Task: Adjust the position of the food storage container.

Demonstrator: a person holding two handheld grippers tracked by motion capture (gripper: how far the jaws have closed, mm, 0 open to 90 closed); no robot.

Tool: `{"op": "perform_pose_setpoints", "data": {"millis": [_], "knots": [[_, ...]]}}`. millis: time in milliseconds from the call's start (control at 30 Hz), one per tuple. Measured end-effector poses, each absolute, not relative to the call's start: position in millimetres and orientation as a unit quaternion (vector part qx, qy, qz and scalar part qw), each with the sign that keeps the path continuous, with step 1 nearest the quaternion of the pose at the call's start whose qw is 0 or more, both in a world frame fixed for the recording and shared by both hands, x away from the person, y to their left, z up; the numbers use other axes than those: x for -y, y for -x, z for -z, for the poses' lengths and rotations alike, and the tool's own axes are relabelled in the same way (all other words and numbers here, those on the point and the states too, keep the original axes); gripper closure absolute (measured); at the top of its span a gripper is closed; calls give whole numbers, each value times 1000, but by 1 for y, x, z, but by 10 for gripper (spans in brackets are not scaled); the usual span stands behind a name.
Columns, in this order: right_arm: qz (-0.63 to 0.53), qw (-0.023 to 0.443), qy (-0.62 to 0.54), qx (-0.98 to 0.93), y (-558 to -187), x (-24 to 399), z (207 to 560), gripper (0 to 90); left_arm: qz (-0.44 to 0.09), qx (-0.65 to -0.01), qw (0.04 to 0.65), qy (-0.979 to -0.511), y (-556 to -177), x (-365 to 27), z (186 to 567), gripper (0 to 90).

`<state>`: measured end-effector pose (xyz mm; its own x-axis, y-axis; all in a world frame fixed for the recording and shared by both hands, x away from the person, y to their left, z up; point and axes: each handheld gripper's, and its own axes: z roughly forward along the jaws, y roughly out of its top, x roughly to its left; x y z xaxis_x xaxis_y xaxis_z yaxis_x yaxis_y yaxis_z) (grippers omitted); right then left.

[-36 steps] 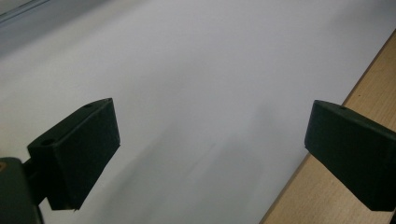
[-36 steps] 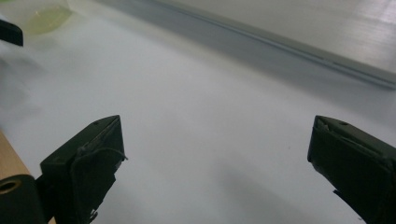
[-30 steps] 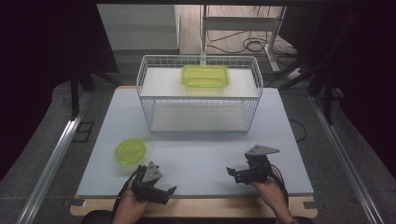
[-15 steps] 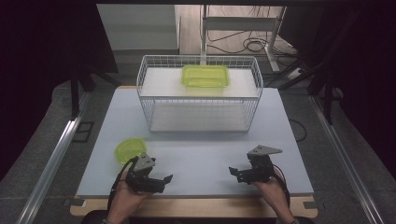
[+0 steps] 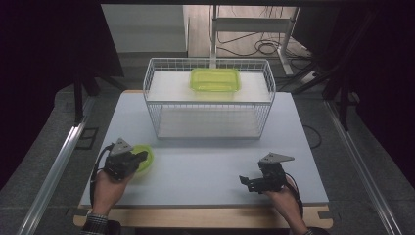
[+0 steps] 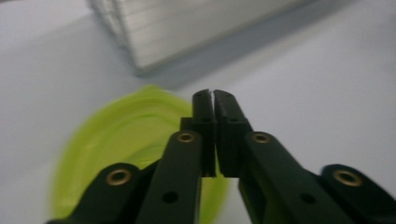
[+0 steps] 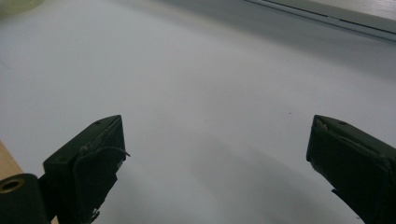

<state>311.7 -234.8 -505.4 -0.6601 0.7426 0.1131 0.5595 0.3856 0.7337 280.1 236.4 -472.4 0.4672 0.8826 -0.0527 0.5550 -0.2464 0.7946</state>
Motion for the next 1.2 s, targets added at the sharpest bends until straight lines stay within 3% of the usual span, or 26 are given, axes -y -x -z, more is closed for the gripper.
{"op": "perform_pose_setpoints", "data": {"millis": [233,433,967,1200], "knots": [[-381,112,-393,-829,-313,233,510,56,-238,-529,374,-724,-280,-282,485,900],[-375,108,-391,-834,-313,230,512,58,-245,-555,367,-705,-283,-299,499,900],[-364,102,-387,-841,-313,228,516,63,-230,-562,362,-707,-292,-287,515,894],[-363,100,-385,-842,-313,228,516,64,-218,-544,373,-719,-295,-260,513,897]]}}
